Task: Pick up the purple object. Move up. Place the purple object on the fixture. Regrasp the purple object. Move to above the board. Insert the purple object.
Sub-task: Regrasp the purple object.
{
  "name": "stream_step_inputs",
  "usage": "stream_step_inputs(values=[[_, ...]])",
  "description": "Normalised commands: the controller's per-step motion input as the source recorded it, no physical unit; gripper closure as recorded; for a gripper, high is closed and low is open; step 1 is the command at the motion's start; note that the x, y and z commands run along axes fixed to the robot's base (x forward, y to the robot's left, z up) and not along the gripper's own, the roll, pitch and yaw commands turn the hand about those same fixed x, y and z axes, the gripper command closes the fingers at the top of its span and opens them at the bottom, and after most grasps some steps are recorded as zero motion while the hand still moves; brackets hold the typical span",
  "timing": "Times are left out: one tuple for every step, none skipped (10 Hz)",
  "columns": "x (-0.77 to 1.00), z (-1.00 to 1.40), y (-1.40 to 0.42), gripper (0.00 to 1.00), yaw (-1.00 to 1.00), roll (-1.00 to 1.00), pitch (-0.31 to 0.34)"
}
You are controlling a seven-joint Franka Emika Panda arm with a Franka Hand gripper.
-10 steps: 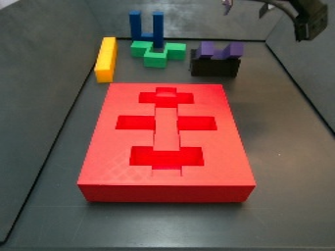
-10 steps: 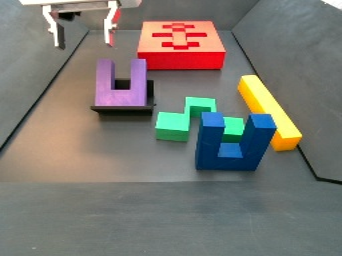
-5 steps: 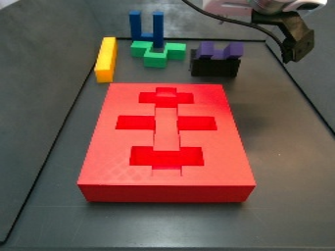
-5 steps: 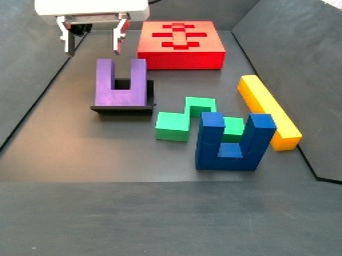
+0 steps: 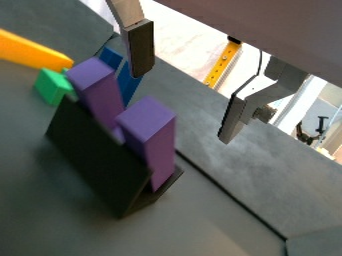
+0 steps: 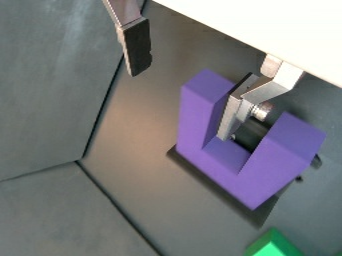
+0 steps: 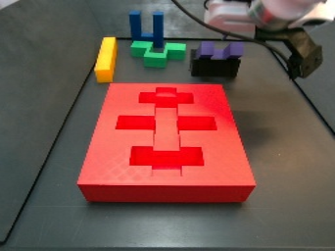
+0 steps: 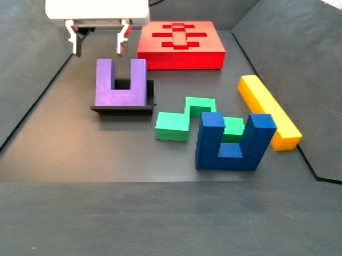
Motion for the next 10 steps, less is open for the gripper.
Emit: stream_step_inputs(values=[[0.31, -0.52, -0.06, 0.00, 0.14, 0.24, 0.000], [0.16, -0.40, 0.00, 0.00, 0.25, 0.15, 0.000], [0.05, -0.03, 0.06, 0.00, 0.25, 0.11, 0.000], [0.00, -0.02, 0.00, 0.00, 0.17, 0.16, 0.000], [0.00, -0.09, 0.00, 0.00, 0.05, 0.21, 0.000], [0.00, -0.27, 0.00, 0.00, 0.01, 0.29, 0.000], [0.00, -0.31, 0.00, 0.00, 0.00, 0.31, 0.000], [0.00, 0.00, 0.00, 0.00, 0.00, 0.00, 0.000], [0.00, 0.00, 0.00, 1.00, 0.00, 0.00, 0.000], [0.00, 0.00, 0.00, 1.00, 0.00, 0.00, 0.000]])
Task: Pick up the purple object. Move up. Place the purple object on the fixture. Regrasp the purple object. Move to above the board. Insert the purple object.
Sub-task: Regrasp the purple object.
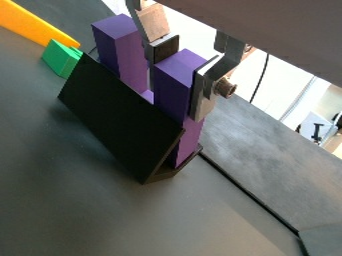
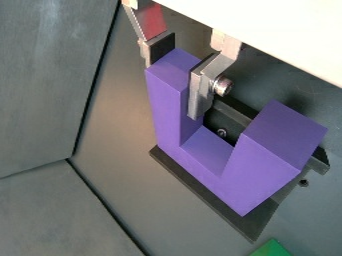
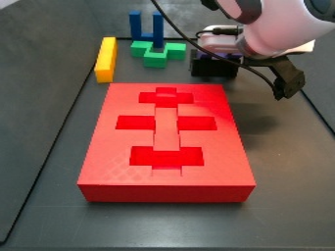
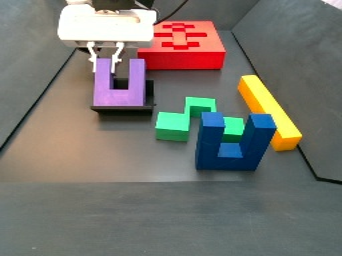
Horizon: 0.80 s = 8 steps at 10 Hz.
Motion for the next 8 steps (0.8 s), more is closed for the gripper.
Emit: stream_step_inputs(values=[[0.00, 0.00, 0.00, 1.00, 0.00, 0.00, 0.000], [0.00, 0.00, 0.00, 1.00, 0.00, 0.00, 0.000], [0.00, 0.00, 0.00, 1.00, 0.00, 0.00, 0.000], [0.00, 0.00, 0.00, 1.00, 0.00, 0.00, 0.000], [0.00, 0.00, 0.00, 1.00, 0.00, 0.00, 0.000], [0.00, 0.00, 0.00, 1.00, 0.00, 0.00, 0.000], [0.00, 0.00, 0.00, 1.00, 0.00, 0.00, 0.000], [0.00, 0.00, 0.00, 1.00, 0.00, 0.00, 0.000]])
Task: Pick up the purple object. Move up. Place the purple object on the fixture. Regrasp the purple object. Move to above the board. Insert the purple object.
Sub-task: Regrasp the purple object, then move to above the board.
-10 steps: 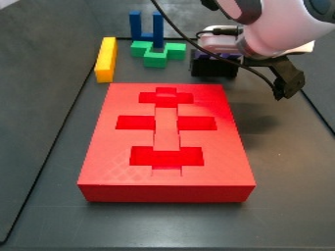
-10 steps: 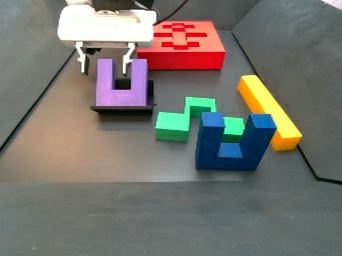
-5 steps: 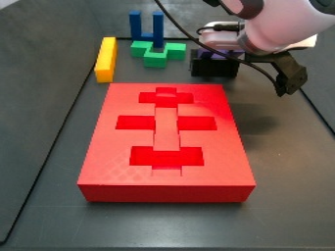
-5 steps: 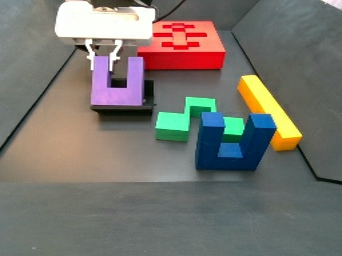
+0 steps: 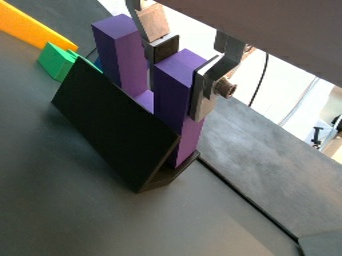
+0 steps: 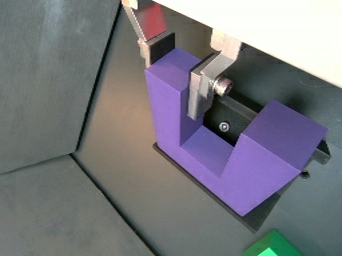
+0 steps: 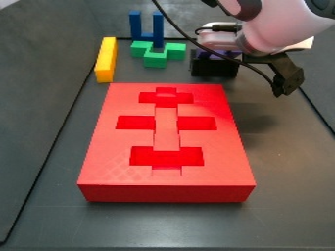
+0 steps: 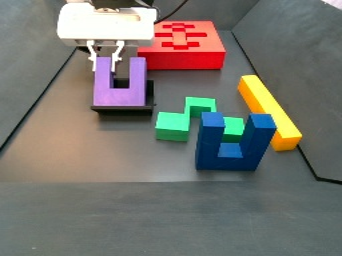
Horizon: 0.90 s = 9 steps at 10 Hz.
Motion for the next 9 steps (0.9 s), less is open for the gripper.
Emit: stream_step_inputs(values=[[0.00, 0.00, 0.00, 1.00, 0.00, 0.00, 0.000], [0.00, 0.00, 0.00, 1.00, 0.00, 0.00, 0.000], [0.00, 0.00, 0.00, 1.00, 0.00, 0.00, 0.000], [0.00, 0.00, 0.00, 1.00, 0.00, 0.00, 0.000], [0.00, 0.00, 0.00, 1.00, 0.00, 0.00, 0.000], [0.00, 0.00, 0.00, 1.00, 0.00, 0.00, 0.000], [0.00, 1.40, 0.00, 1.00, 0.00, 0.00, 0.000], [-0.01, 1.40, 0.01, 1.00, 0.06, 0.00, 0.021], [-0.04, 1.40, 0.01, 1.00, 0.05, -0.05, -0.006]])
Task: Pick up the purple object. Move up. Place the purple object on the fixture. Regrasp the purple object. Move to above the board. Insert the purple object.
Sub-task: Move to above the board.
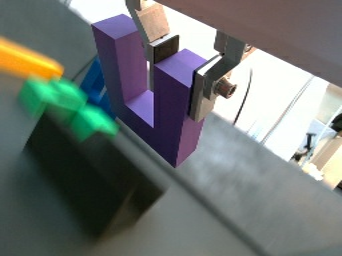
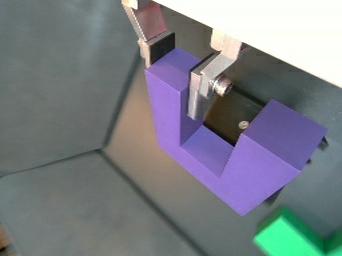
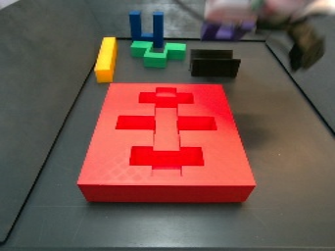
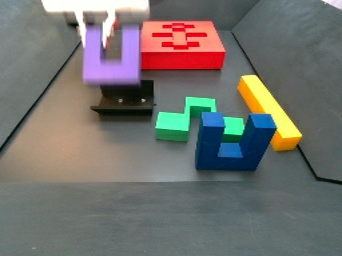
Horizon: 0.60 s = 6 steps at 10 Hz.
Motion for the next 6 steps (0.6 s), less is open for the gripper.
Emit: stream_step_inputs(values=[[-0.04, 1.40, 0.03, 1.00, 0.04, -0.02, -0.037], [-0.04, 1.40, 0.01, 1.00, 0.02, -0.02, -0.022], [-0.05, 1.40, 0.02, 1.00, 0.00, 0.00, -0.026], [-0.05, 1.40, 0.01, 1.00, -0.01, -0.01, -0.015], [-0.02, 0.59, 0.00, 1.00, -0.02, -0.02, 0.003], [0.01, 0.24, 0.01, 1.00, -0.02, 0.00, 0.016]])
